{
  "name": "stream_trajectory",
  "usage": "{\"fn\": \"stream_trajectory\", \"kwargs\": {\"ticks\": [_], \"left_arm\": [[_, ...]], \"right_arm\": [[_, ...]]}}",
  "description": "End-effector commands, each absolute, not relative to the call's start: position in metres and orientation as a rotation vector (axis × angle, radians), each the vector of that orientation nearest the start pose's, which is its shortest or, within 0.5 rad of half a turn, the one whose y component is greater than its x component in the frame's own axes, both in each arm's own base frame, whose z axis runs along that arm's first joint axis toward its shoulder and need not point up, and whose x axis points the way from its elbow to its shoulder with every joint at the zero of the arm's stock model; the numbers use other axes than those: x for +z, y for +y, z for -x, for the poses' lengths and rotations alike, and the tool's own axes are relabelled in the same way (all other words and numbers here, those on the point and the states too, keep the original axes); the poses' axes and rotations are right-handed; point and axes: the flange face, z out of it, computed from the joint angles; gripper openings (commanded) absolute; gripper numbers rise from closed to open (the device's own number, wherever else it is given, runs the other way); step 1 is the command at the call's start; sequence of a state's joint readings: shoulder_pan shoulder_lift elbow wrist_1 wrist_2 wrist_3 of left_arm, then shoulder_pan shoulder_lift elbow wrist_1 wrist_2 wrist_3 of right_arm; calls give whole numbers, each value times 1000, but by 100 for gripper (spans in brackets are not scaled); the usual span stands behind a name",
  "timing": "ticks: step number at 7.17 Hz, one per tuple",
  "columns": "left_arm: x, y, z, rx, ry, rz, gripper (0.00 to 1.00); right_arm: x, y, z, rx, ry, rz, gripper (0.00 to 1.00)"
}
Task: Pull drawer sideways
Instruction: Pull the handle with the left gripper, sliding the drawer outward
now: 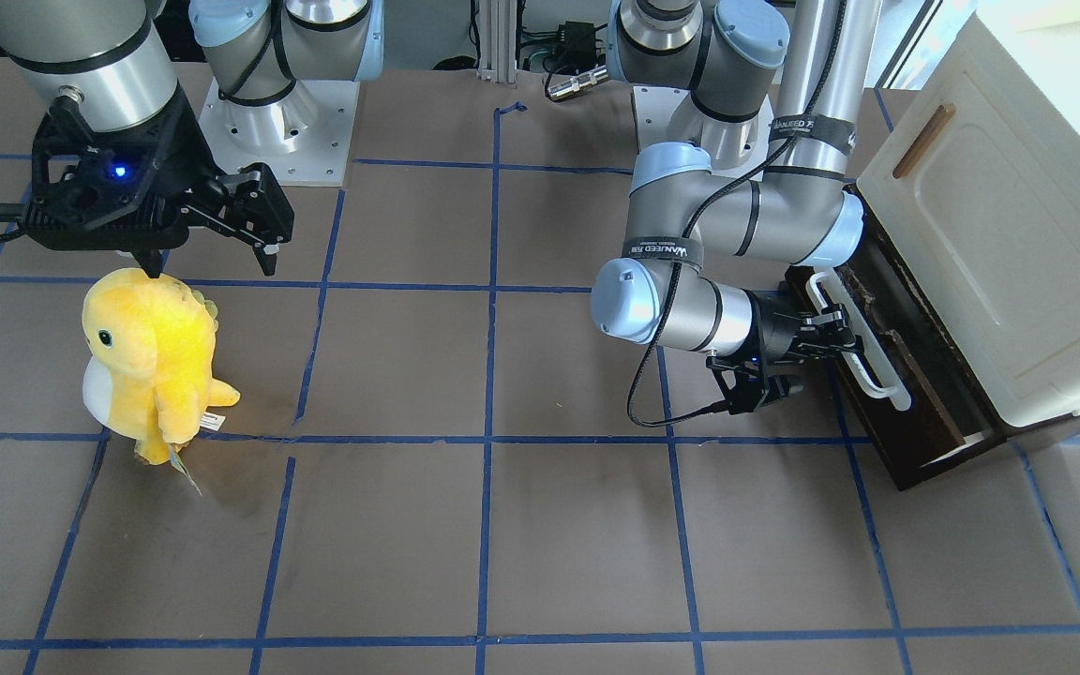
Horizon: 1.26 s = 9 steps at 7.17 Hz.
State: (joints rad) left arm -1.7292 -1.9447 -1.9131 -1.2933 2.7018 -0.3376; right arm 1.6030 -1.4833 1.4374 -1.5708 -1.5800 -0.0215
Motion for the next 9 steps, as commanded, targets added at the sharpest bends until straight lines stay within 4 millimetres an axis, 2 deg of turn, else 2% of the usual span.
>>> {"fn": "stream_trajectory", "kwargs": {"ticks": [1, 4, 9], "left_arm": [[226, -513, 152, 84, 2010, -121, 12], [227, -511, 165, 70, 2025, -136, 12], [228, -510, 168, 63, 2026, -141, 12]], "right_arm": [[509, -529, -149, -73, 3149, 84, 100], [509, -529, -149, -73, 3149, 84, 100], [509, -529, -149, -73, 3149, 84, 100]]}}
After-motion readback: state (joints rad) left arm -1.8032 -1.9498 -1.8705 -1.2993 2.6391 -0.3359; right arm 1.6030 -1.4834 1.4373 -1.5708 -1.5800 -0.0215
